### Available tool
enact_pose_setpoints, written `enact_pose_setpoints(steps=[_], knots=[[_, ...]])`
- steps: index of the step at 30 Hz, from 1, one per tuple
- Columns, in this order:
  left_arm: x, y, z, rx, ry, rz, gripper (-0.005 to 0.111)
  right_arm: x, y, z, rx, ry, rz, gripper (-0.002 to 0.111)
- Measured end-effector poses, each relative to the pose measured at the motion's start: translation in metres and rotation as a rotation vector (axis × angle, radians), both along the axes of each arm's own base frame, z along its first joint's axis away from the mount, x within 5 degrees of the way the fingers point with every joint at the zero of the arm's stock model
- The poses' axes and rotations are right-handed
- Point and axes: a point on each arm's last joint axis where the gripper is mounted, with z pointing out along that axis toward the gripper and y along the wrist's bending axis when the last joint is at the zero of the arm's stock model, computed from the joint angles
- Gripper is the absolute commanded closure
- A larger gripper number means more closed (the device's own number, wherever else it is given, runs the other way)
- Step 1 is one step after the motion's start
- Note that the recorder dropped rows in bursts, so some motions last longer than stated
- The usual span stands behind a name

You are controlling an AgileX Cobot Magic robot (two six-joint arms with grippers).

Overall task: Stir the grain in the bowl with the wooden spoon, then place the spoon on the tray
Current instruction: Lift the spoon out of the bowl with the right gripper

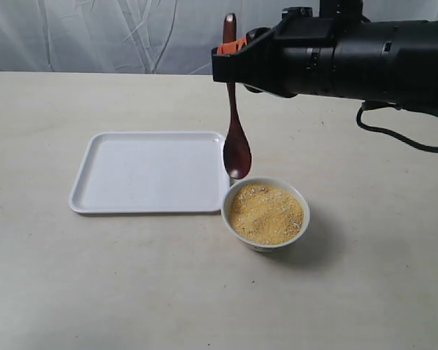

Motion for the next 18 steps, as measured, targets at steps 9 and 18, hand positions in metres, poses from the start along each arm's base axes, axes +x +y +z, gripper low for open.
enact_pose_setpoints(steps=[9, 18], knots=[[0.000, 0.000, 0.000, 0.000, 0.000, 0.000, 0.107, 0.011, -0.017, -0.014, -0.121, 0.098, -0.199, 0.109], [0.000, 0.000, 0.000, 0.020, -0.002, 0.002, 0.107, 0.003, -0.020, -0.041, 0.063, -0.005, -0.346, 0.109]])
